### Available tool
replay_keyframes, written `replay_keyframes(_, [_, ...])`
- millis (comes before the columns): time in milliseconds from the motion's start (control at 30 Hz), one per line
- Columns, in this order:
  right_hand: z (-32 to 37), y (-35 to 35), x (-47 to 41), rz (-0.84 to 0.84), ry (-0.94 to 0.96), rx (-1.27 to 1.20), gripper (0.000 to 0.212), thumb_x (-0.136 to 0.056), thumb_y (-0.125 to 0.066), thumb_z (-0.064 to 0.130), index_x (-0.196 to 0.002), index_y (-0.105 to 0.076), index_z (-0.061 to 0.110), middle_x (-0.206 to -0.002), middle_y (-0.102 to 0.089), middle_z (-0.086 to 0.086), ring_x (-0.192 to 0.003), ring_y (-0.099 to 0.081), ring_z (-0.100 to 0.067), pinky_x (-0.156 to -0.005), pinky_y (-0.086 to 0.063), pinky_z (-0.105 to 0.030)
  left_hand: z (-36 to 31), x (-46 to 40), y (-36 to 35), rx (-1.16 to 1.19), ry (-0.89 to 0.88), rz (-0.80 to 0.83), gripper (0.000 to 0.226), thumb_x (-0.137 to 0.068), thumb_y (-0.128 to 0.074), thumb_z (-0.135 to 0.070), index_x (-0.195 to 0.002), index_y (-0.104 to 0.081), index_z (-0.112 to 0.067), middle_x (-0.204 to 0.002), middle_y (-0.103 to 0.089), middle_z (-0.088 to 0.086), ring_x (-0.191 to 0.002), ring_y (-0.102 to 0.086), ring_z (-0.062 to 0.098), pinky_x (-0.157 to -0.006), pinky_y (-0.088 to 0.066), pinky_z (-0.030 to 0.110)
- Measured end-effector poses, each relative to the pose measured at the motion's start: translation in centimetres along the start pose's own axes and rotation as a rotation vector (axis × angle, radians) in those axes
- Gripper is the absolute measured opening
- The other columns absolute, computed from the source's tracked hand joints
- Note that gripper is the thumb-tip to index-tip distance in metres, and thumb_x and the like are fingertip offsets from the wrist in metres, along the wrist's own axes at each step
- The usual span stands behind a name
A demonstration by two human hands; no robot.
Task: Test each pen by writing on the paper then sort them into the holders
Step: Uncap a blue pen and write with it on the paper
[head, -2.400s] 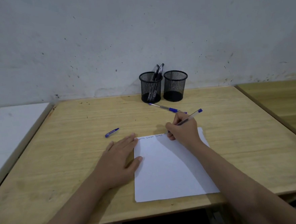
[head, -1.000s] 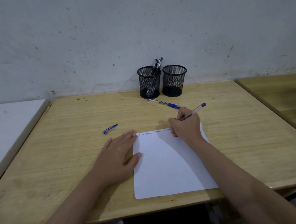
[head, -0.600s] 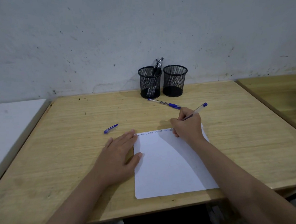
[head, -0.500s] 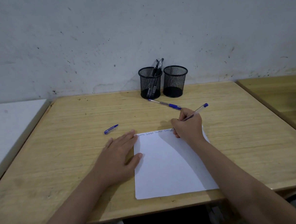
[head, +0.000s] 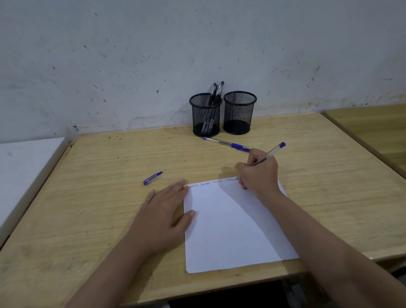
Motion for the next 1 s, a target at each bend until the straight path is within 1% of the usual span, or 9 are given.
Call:
replay_keyframes(167, [0.2, 0.1, 0.1, -0.016, 0.02, 0.008, 0.04, -0.071, -0.052, -0.013, -0.054, -0.029, 0.015, -0.039, -0.03, 0.002, -0.037, -0.043, -0.023, -0.034, -0.033, -0.019, -0.1, -0.1, 0.4, 0.007, -0.02, -0.023, 0.077, -0.072, -0.024, -0.064, -0.14, -0.03, -0.03, -0.148, -0.015, -0.024, -0.135, -0.011, -0.008, -0.116, -0.004, 0.037])
replay_keyframes(267, [0.2, 0.7, 0.1, -0.075, 0.012, -0.031, 0.038, -0.07, -0.051, -0.012, -0.054, -0.029, 0.014, -0.043, -0.031, -0.002, -0.038, -0.043, -0.022, -0.035, -0.032, -0.02, -0.7, 0.3, 1.3, 0.077, -0.056, -0.125, 0.067, -0.074, -0.035, -0.056, -0.132, -0.046, -0.023, -0.144, -0.034, -0.014, -0.133, -0.026, -0.003, -0.115, -0.013, 0.037])
replay_keyframes(333, [-0.1, 1.4, 0.0, -0.143, -0.025, -0.087, 0.035, -0.071, -0.056, -0.007, -0.055, -0.033, 0.012, -0.048, -0.035, -0.007, -0.034, -0.045, -0.022, -0.037, -0.035, -0.022, -0.6, 0.4, 2.7, 0.065, -0.062, -0.274, 0.055, -0.076, -0.041, -0.045, -0.122, -0.056, -0.018, -0.138, -0.049, 0.0, -0.128, -0.039, 0.007, -0.109, -0.025, 0.037])
replay_keyframes(433, [-0.1, 1.8, 0.0, -0.184, -0.05, -0.107, 0.035, -0.076, -0.068, 0.007, -0.056, -0.039, 0.009, -0.05, -0.037, -0.009, -0.029, -0.038, -0.014, -0.037, -0.037, -0.024, 1.0, -0.2, 4.7, -0.007, 0.069, -0.418, 0.052, -0.077, -0.047, -0.036, -0.12, -0.057, -0.009, -0.135, -0.052, 0.011, -0.122, -0.048, 0.025, -0.104, -0.037, 0.043])
replay_keyframes(567, [0.4, 1.2, 0.4, -0.112, -0.046, -0.102, 0.031, -0.074, -0.08, 0.018, -0.066, -0.053, 0.005, -0.057, -0.056, -0.008, -0.038, -0.05, -0.004, -0.034, -0.042, -0.023, 3.6, -1.5, 4.3, 0.027, 0.225, -0.296, 0.045, -0.079, -0.048, -0.026, -0.12, -0.058, -0.011, -0.129, -0.057, 0.013, -0.117, -0.051, 0.033, -0.101, -0.04, 0.041])
replay_keyframes(633, [0.3, 1.2, 0.4, -0.078, -0.069, -0.166, 0.026, -0.073, -0.081, 0.015, -0.069, -0.057, 0.005, -0.062, -0.061, -0.013, -0.037, -0.05, -0.01, -0.036, -0.042, -0.022, 4.0, -1.8, 4.1, -0.006, 0.207, -0.277, 0.038, -0.08, -0.045, -0.025, -0.111, -0.064, -0.013, -0.115, -0.066, 0.009, -0.105, -0.058, 0.031, -0.093, -0.044, 0.036])
replay_keyframes(733, [0.6, 1.1, 0.3, -0.04, -0.05, -0.16, 0.014, -0.079, -0.075, 0.014, -0.073, -0.064, 0.008, -0.064, -0.058, -0.015, -0.044, -0.047, -0.014, -0.04, -0.044, -0.023, 3.8, -1.9, 4.6, -0.003, 0.203, -0.35, 0.025, -0.082, -0.054, -0.008, -0.102, -0.069, -0.013, -0.102, -0.07, 0.006, -0.096, -0.059, 0.028, -0.082, -0.041, 0.029])
replay_keyframes(833, [1.1, 0.6, 0.8, -0.002, -0.02, -0.131, 0.016, -0.089, -0.064, 0.018, -0.073, -0.065, 0.018, -0.067, -0.058, -0.01, -0.056, -0.052, -0.015, -0.043, -0.048, -0.024, 3.2, -1.4, 5.4, 0.057, 0.192, -0.424, 0.022, -0.081, -0.059, 0.0, -0.099, -0.07, -0.007, -0.095, -0.071, 0.01, -0.09, -0.062, 0.028, -0.078, -0.04, 0.026])
replay_keyframes(1000, [2.3, -0.9, 2.9, 0.116, -0.047, -0.181, 0.014, -0.092, -0.059, 0.019, -0.083, -0.066, 0.011, -0.067, -0.063, -0.004, -0.059, -0.058, -0.014, -0.043, -0.047, -0.018, 1.9, -0.1, 6.7, 0.447, 0.261, -0.572, 0.023, -0.073, -0.071, -0.002, -0.092, -0.069, -0.014, -0.088, -0.067, -0.002, -0.079, -0.062, 0.004, -0.064, -0.047, 0.005])
Point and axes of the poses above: each hand's wrist, its own x-axis away from the middle knuckle, its own y-axis out of the back of the hand, z = x × y, the point moved 8 cm from there along -x, towards the middle knuckle
